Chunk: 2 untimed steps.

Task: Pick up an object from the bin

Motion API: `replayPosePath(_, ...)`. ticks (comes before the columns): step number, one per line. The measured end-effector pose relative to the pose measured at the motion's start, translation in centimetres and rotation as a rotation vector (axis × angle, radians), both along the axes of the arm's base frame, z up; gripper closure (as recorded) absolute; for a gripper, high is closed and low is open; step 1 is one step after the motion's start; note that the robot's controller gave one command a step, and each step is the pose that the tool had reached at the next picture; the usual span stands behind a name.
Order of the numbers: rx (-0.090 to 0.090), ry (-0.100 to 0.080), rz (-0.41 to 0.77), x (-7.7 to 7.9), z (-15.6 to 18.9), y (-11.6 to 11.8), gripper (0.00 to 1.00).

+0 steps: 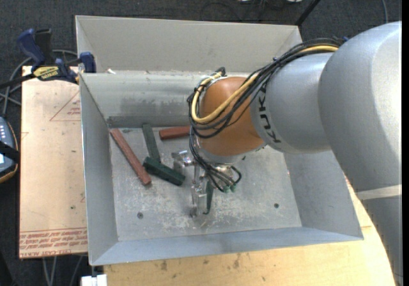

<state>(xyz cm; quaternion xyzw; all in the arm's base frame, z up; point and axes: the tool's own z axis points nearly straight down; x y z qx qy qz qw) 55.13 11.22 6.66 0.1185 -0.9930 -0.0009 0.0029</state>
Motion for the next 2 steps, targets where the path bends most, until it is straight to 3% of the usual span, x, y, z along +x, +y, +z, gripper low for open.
replayPosePath(1,0.005,-0.015,-0.06,7.25,0.46,6.08,0.0)
replayPosePath(2,0.001,-0.007,-0.065,7.05,0.38,5.67,1.0)
